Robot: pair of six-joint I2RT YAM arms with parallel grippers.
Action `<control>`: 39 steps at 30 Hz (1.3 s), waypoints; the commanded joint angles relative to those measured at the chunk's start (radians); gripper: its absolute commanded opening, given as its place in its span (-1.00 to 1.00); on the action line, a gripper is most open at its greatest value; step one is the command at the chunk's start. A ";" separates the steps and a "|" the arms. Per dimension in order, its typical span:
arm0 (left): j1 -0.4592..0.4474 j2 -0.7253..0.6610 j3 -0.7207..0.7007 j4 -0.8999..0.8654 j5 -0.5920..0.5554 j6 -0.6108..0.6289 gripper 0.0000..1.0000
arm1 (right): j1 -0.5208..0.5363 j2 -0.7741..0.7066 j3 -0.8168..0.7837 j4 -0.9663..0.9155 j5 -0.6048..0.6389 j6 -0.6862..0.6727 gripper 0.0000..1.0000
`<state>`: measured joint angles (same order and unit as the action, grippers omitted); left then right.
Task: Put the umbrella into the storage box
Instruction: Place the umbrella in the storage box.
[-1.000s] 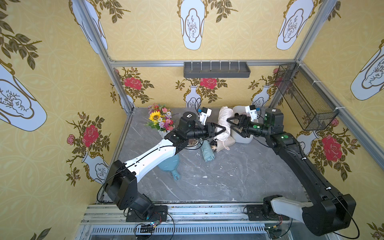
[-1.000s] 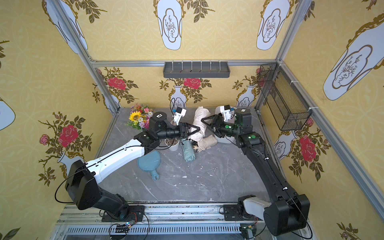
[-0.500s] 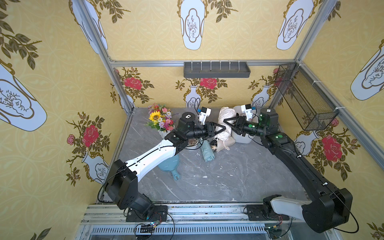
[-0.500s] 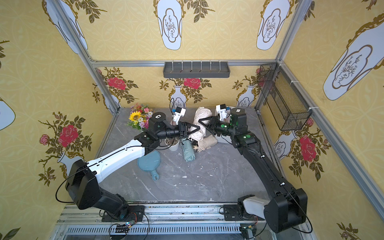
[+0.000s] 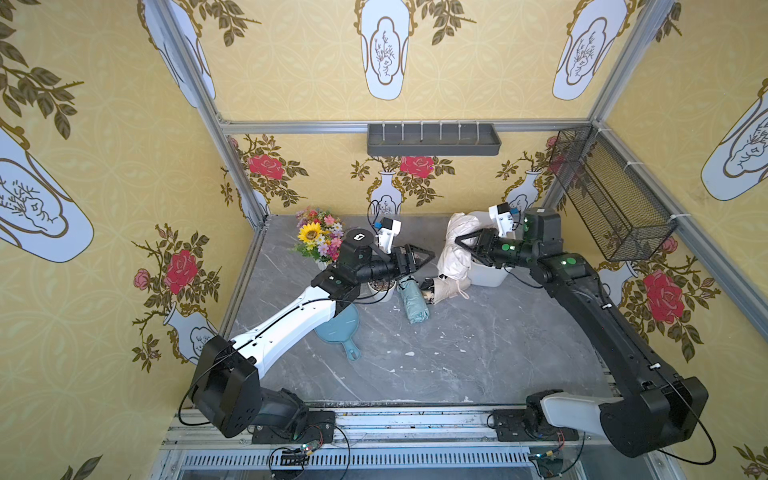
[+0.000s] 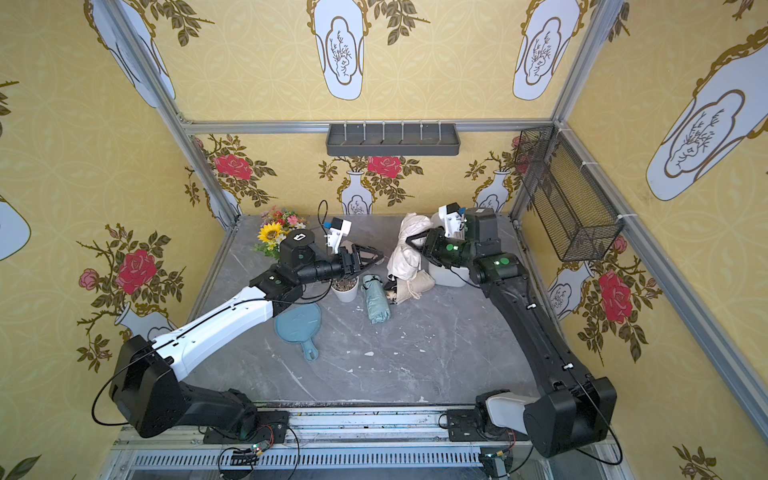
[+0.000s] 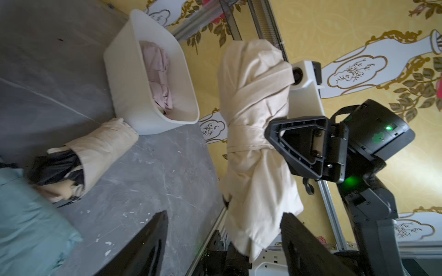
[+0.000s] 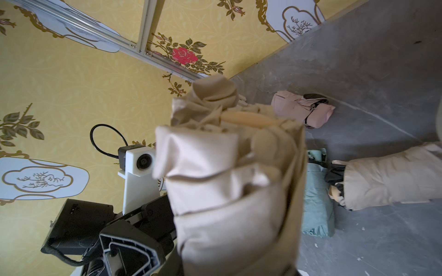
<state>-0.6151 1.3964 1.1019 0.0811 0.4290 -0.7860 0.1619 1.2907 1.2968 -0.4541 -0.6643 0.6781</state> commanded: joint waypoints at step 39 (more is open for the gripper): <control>0.020 -0.117 -0.078 -0.460 -0.521 0.219 0.59 | -0.150 0.893 0.854 -0.521 0.414 -0.540 -0.42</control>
<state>-0.5957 1.2690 1.0283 -0.3828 -0.0895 -0.5739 0.0097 2.1426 2.1254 -0.9451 -0.2829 0.1902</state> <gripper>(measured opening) 0.797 0.382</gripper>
